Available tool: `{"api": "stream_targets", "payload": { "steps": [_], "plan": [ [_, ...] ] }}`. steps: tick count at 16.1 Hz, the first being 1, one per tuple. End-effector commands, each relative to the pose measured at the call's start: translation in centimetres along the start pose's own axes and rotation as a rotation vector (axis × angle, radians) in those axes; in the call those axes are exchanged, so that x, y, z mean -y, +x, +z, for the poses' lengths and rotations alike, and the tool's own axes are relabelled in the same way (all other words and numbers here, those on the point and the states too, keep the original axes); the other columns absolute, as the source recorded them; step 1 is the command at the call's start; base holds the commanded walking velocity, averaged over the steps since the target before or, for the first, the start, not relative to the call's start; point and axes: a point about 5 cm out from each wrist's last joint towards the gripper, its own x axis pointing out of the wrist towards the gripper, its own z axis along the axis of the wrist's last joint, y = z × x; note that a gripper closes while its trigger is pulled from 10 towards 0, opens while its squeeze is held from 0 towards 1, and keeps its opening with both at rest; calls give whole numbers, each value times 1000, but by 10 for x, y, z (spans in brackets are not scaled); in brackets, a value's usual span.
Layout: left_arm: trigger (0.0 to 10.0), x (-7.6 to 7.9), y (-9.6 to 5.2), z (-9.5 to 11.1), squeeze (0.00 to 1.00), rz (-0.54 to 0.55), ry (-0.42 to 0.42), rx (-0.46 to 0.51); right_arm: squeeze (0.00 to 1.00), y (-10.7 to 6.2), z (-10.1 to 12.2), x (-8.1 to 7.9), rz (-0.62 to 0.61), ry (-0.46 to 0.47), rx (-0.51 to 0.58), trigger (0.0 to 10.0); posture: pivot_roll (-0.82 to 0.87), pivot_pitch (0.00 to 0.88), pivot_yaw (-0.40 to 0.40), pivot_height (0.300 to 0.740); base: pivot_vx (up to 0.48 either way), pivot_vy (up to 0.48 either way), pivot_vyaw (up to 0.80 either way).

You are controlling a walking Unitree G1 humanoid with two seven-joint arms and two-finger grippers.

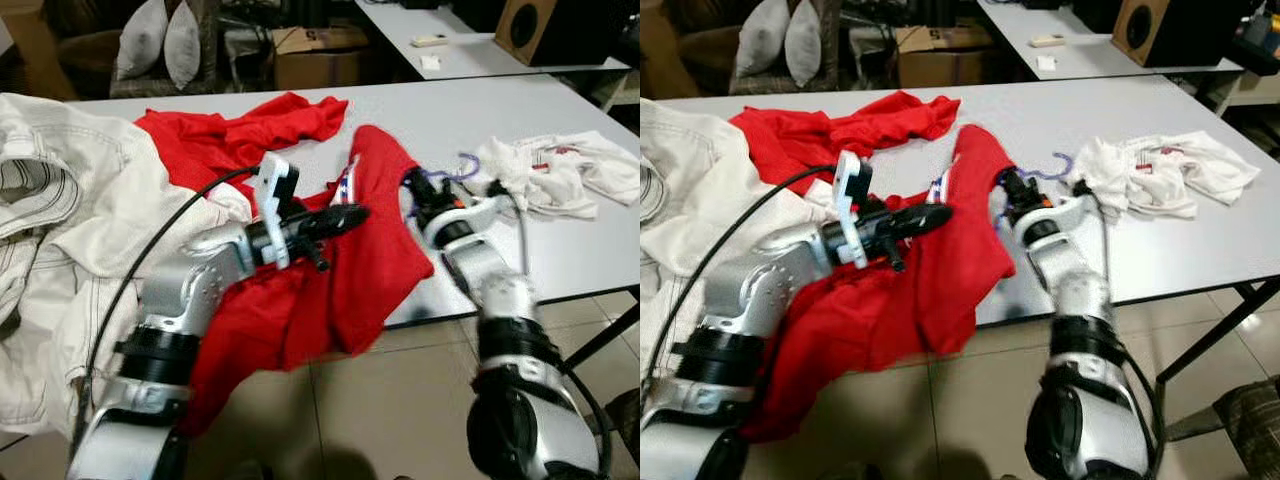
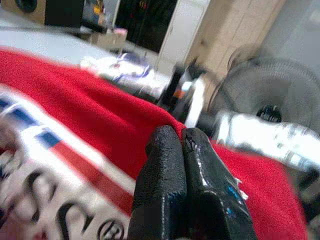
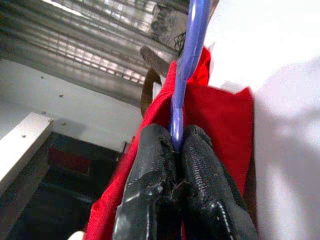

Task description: Hang hanger

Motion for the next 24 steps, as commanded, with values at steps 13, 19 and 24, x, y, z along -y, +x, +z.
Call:
{"api": "stream_targets", "payload": {
  "steps": [13,19,24],
  "plan": [
    [10000,-35,-23,1,553,403,155,-55,0,-29,11,-7,-52,-56,-127,10000,8,0,21,740,0,0,0],
    [10000,-25,-49,-14,0,477,161,-75,0,-53,23,-16,-159,-282,-198,10000,7,0,22,740,0,0,0],
    [10000,-6,-58,-24,0,462,157,-115,0,-91,39,-30,-202,-614,-594,10000,11,0,12,740,0,0,0]
  ]
}}
